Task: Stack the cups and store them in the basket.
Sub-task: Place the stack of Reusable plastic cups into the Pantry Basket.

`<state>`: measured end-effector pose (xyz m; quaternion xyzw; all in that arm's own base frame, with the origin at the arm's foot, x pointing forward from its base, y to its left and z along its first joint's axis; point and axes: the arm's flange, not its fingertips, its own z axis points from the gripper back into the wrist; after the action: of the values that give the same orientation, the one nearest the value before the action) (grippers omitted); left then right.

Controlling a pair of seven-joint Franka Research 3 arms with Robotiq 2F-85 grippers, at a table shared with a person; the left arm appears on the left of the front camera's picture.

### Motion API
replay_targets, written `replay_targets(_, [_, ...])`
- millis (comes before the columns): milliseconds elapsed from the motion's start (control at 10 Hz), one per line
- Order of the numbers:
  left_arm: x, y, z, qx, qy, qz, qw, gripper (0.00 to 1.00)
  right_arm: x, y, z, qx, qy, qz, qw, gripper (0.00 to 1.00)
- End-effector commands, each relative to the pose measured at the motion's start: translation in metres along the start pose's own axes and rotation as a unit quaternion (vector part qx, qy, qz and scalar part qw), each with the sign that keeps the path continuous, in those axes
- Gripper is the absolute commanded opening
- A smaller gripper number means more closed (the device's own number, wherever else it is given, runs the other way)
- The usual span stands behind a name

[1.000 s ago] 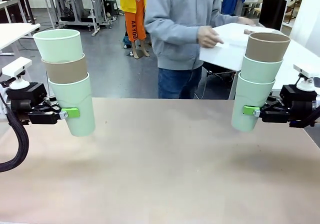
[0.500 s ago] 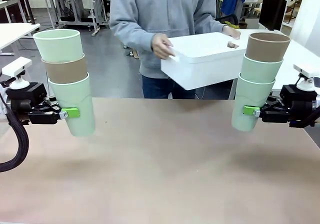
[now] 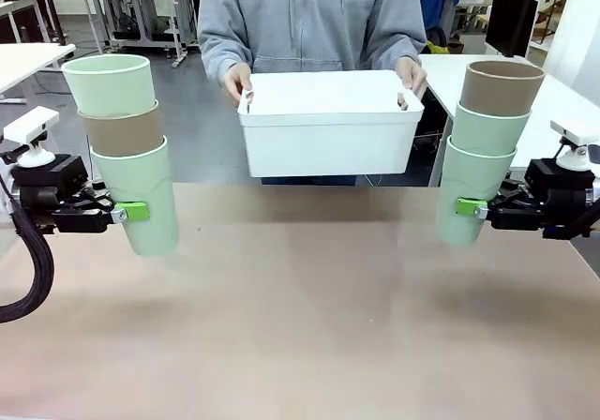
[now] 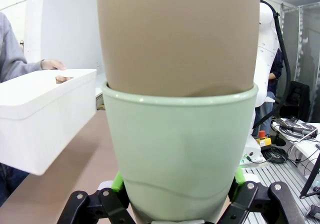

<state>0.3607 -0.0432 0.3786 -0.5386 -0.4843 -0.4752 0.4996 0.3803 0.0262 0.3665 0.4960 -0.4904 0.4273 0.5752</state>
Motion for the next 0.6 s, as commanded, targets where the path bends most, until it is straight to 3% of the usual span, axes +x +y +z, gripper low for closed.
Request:
replay_targets(0, [0.0037, -0.001, -0.0009, -0.004, -0.004, -0.006, 1.0, 0.87, 0.0023, -0.0006, -0.0017, -0.002, -0.004, 0.007, 1.0, 0.84])
replay_targets(500, [0.0037, -0.001, -0.0009, -0.004, -0.004, -0.006, 1.0, 0.87, 0.0023, -0.0006, -0.0017, -0.002, -0.004, 0.007, 1.0, 0.84])
